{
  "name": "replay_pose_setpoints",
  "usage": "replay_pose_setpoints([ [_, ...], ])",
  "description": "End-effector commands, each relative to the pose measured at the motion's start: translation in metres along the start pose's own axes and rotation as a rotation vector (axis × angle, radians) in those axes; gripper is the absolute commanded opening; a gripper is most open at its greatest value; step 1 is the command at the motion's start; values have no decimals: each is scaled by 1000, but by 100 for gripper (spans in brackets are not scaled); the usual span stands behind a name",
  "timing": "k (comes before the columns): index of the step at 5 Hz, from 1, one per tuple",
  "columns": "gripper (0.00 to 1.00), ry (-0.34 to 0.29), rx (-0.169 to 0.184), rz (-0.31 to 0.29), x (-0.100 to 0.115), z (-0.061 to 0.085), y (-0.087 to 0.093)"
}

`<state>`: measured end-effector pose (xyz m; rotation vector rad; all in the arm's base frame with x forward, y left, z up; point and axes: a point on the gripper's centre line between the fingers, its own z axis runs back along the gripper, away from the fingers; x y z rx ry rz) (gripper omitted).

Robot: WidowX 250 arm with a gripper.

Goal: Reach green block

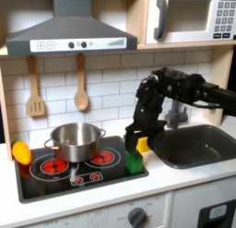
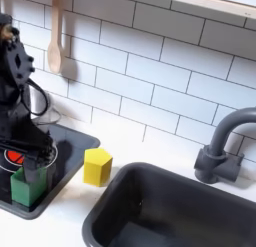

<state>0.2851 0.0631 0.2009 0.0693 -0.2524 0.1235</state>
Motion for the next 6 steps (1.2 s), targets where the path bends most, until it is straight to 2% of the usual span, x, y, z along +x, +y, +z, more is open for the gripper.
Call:
replay_pose_setpoints([
  [1, 100, 19, -9, -2, 2, -5, -2],
  [2, 100, 31, 0, 12, 6, -9, -1],
  [3, 100, 41, -9, 22, 11, -15, -1],
  [6, 100, 69, -6, 22, 14, -28, -5],
])
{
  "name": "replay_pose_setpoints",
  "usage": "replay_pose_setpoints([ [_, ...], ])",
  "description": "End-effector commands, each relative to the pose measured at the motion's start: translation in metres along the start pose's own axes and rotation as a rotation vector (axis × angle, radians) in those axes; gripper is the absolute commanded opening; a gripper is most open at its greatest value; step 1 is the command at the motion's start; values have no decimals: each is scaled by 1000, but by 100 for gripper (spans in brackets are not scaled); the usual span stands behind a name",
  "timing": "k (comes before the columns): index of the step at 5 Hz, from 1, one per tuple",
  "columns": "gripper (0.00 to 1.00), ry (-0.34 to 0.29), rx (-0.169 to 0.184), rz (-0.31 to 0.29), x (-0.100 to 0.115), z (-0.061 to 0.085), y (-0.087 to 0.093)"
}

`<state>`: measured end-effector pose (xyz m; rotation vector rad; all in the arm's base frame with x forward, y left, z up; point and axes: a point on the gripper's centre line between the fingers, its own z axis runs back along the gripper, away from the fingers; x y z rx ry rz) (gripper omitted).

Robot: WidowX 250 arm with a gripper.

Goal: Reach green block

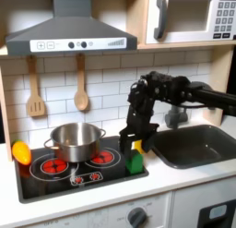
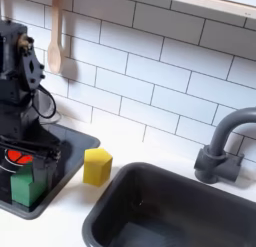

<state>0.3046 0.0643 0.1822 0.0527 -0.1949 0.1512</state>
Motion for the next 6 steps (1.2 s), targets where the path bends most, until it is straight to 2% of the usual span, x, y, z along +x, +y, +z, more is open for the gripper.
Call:
replay_pose_setpoints([
  [1, 100, 3, 3, -4, 3, -7, -5],
  [2, 100, 1, 5, 3, 6, -10, -6],
  [4, 100, 36, 9, 10, 6, -24, -5],
  [6, 100, 60, 10, 7, 4, -32, -5],
])
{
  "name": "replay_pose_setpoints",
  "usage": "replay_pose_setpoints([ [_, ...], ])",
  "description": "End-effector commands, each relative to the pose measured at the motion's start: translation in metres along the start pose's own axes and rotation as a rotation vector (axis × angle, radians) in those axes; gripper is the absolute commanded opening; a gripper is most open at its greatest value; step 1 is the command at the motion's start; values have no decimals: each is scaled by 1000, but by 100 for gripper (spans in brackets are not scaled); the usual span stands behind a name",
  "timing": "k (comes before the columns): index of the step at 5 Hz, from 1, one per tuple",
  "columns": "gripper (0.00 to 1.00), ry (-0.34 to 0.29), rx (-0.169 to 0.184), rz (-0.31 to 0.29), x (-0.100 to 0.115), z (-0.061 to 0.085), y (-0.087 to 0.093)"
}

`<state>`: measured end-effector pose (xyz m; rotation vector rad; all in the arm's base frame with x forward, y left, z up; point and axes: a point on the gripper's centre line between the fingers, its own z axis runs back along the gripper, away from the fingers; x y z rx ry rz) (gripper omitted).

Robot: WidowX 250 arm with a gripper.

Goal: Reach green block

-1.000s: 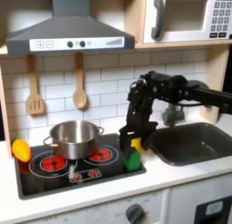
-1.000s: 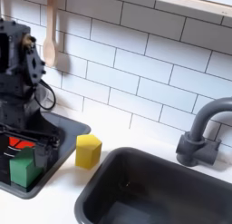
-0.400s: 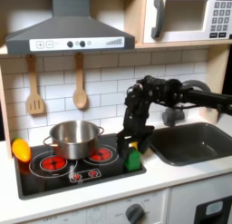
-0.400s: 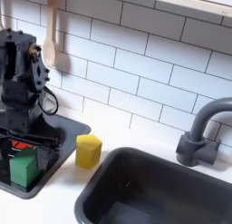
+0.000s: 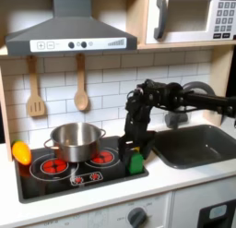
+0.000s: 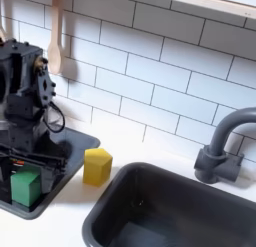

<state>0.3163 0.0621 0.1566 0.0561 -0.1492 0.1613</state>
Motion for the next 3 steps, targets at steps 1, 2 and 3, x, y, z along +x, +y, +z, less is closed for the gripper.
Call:
replay_pose_setpoints([
  [1, 100, 26, 11, 2, 1, -8, 2],
  [2, 100, 54, 16, 5, 0, -17, 2],
  [3, 100, 73, 22, 5, -2, -23, 3],
])
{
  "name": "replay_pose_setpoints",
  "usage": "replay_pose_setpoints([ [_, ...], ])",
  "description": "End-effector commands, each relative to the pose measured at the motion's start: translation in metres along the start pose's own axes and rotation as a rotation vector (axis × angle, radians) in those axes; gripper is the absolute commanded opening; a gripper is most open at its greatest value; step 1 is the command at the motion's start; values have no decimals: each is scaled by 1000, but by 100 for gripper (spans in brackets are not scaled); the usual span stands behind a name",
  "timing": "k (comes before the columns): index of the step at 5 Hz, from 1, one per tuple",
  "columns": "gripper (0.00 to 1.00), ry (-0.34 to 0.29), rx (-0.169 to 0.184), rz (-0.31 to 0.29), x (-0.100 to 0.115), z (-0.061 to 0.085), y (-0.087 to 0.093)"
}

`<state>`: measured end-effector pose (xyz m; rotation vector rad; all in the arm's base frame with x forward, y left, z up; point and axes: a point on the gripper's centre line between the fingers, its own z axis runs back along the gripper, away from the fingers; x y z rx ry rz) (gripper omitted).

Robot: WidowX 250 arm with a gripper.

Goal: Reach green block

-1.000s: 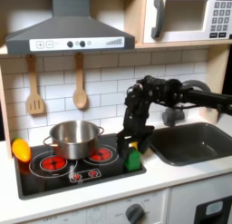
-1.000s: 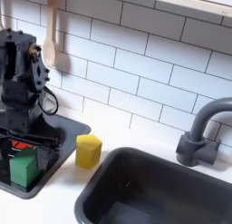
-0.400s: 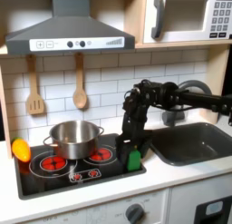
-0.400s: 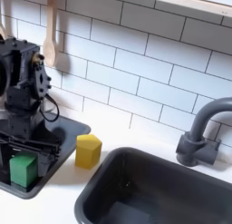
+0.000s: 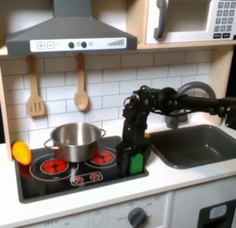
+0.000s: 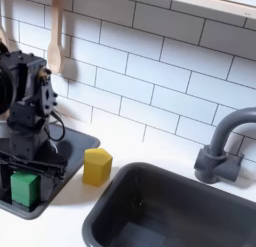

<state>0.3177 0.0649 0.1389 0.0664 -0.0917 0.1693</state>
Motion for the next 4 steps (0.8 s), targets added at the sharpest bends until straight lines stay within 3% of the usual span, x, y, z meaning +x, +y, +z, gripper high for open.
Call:
replay_pose_setpoints([
  [1, 100, 15, 5, -2, 0, -5, 0],
  [2, 100, -18, -3, -15, 2, -2, -4],
  [4, 100, -17, 3, -24, 5, -2, -5],
])
